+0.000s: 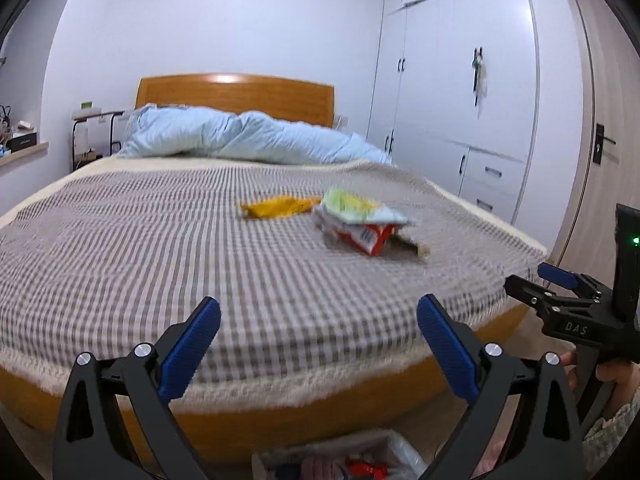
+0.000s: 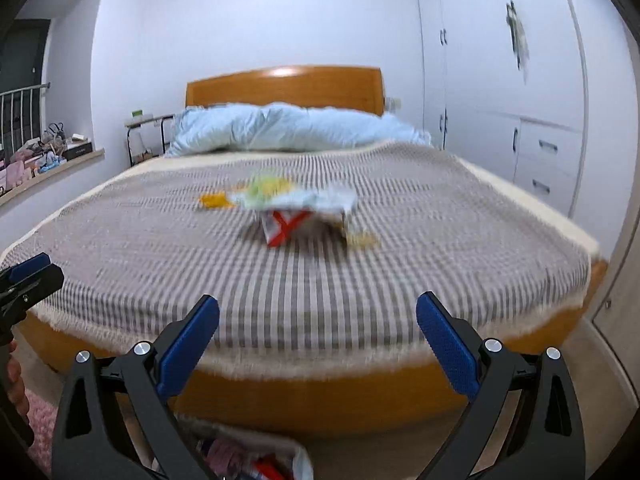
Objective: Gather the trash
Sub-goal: 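Lift both open tools out of the bin toward the bed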
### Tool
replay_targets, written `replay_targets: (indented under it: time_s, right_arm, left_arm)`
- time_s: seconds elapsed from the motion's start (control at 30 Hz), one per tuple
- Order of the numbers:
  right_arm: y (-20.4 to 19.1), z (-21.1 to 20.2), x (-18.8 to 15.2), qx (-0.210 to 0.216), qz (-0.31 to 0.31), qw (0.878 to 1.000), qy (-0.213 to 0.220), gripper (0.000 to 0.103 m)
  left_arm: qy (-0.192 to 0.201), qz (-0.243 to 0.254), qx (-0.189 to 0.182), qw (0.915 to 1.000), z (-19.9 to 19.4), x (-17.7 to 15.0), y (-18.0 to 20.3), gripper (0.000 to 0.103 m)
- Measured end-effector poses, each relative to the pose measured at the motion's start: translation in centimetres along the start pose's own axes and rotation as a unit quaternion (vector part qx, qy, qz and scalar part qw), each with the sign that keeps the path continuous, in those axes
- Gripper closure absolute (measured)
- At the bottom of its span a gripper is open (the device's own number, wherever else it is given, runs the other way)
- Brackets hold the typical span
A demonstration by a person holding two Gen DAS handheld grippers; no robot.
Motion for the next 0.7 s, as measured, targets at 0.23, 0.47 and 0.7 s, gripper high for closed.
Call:
replay_targets:
  time_s: [0.23,0.47,0.7]
  right_arm:
    - [-1.8,1.4,5.8,0.014,-0.023,0.998,0.062,0.008]
    - [-2.8,3.9,9.8,0.030,-0.027,0.995,0.086,0.008]
    - [-2.0,5.4,12.7,0.016,-0.015,0.993,0.116,0.008]
  left_arm:
    - [0.032,0.012,0.003,0.9994,2.4,4.5,-0.7,0.007]
    - [0.036,0.001,0.001,0.9994,5.6,7.6,-2.0,0.007]
    - [0.045,0.000,0.000,0.9990,8.3,10.7,-2.6,0.007]
Point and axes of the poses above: each gripper's, at about its wrist camera, not at the fingertips, and z roughly the way its jaws point, y to its right, x to its top, the point moved 8 cm from there along z, roughly the way its jaws point, and after that the axes turned 13 degrees about z, right-handed, at the moved point
